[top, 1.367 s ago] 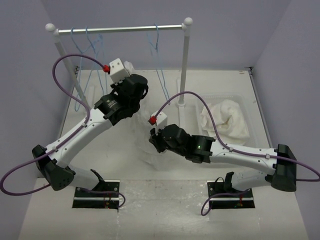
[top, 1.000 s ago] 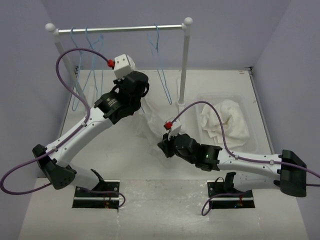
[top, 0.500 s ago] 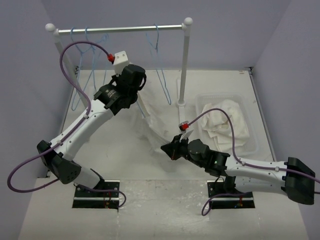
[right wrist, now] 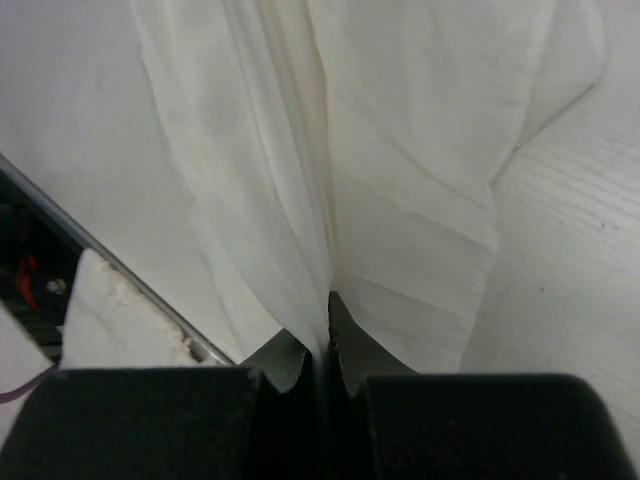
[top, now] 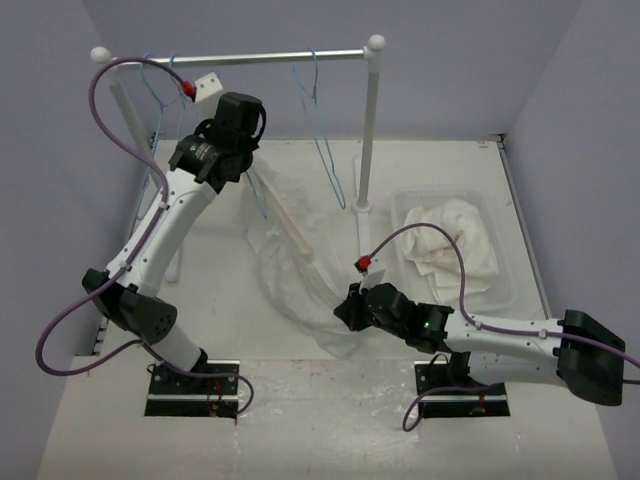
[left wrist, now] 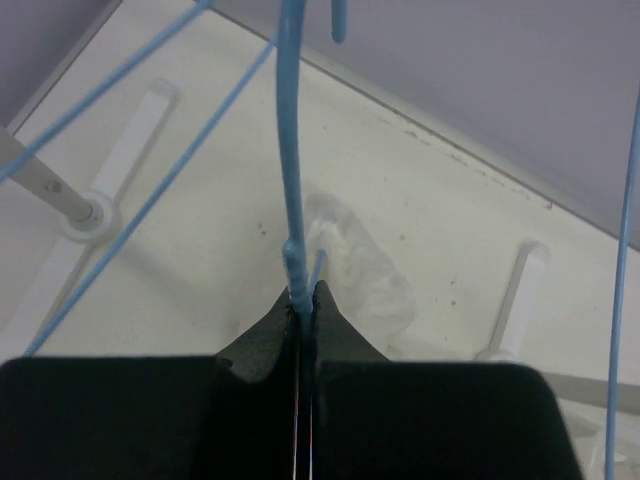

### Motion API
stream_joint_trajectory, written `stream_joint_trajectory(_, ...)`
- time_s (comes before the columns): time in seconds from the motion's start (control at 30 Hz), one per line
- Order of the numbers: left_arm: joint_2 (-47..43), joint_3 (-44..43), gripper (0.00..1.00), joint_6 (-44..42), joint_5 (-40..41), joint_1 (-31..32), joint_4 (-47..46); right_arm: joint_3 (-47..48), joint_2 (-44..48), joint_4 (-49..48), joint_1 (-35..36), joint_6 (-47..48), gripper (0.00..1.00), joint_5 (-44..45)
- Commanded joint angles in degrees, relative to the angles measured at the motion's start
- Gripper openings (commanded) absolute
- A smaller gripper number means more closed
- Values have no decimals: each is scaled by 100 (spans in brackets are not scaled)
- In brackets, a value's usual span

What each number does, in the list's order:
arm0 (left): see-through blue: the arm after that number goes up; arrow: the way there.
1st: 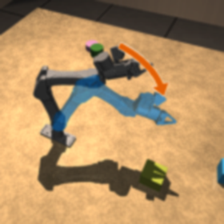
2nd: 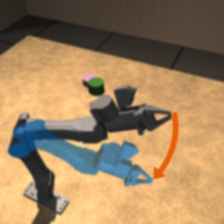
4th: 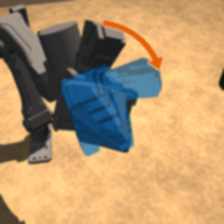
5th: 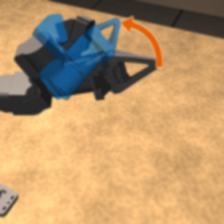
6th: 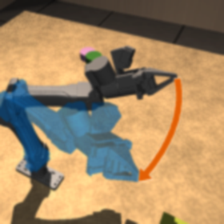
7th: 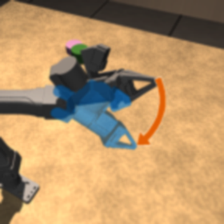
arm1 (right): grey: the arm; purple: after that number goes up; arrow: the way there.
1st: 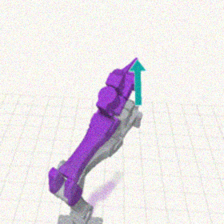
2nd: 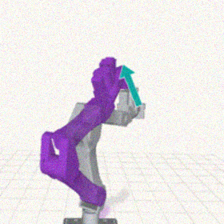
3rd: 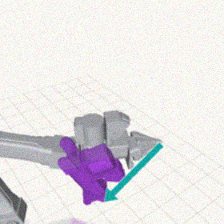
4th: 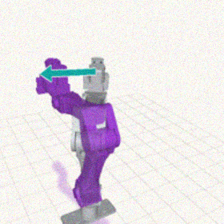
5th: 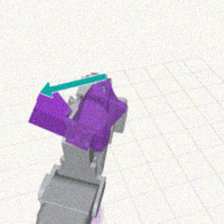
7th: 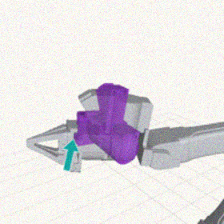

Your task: Remove the skirt from the hanger

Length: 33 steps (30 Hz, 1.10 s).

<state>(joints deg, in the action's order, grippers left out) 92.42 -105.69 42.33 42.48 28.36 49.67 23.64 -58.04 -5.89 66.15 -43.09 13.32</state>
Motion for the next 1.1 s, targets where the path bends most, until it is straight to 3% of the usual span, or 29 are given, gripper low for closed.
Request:
stream_joint_trajectory(0.0, -14, -961, 0, -223, 981, -577, -1020, -123, -506, 1617, 47, 11, 0, -436)
stream_joint_trajectory(0.1, 162, -1244, 0, -540, 633, -568, -1073, -97, -436, 1591, 21, 81, 0, -305)
stream_joint_trajectory(0.17, -3, -885, 0, -908, 114, -568, -1370, 17, -471, 1539, 3, 178, 0, -208)
stream_joint_trajectory(0.2, -83, -674, 0, -1006, -611, -568, -1520, 218, -567, 1538, 3, 204, 0, -51)
stream_joint_trajectory(0.33, -653, 256, 0, -1244, -1277, -481, -1662, 974, -884, 1556, -67, 459, 0, 214)
stream_joint_trajectory(0.4, -900, 557, 0, -1314, -1478, -393, -1697, 1369, -972, 1565, -102, 521, 19, 250)
stream_joint_trajectory(0.43, -1128, 689, 0, -1454, -1679, -366, -1715, 1502, -1024, 1617, -137, 538, 37, 285)
stream_joint_trajectory(0.47, -1252, 916, 0, -1525, -2047, -340, -1706, 1616, -1025, 1817, -146, 530, 85, 337)
stream_joint_trajectory(0.5, -1488, 1040, 0, -1604, -2146, -288, -1724, 1783, -973, 1915, -146, 504, 99, 416)
stream_joint_trajectory(0.67, -2113, 1638, 0, -1965, -2953, 20, -1618, 1759, -428, 2223, -190, 609, 99, 549)
stream_joint_trajectory(0.87, -2852, 1719, 0, -2158, -2692, 179, -1592, 1662, 519, 2995, -261, 644, 99, 452)
stream_joint_trajectory(1.07, -2836, 1394, 0, -2799, -2921, 170, -2442, 1556, 1311, 3393, -287, 881, 99, 741)
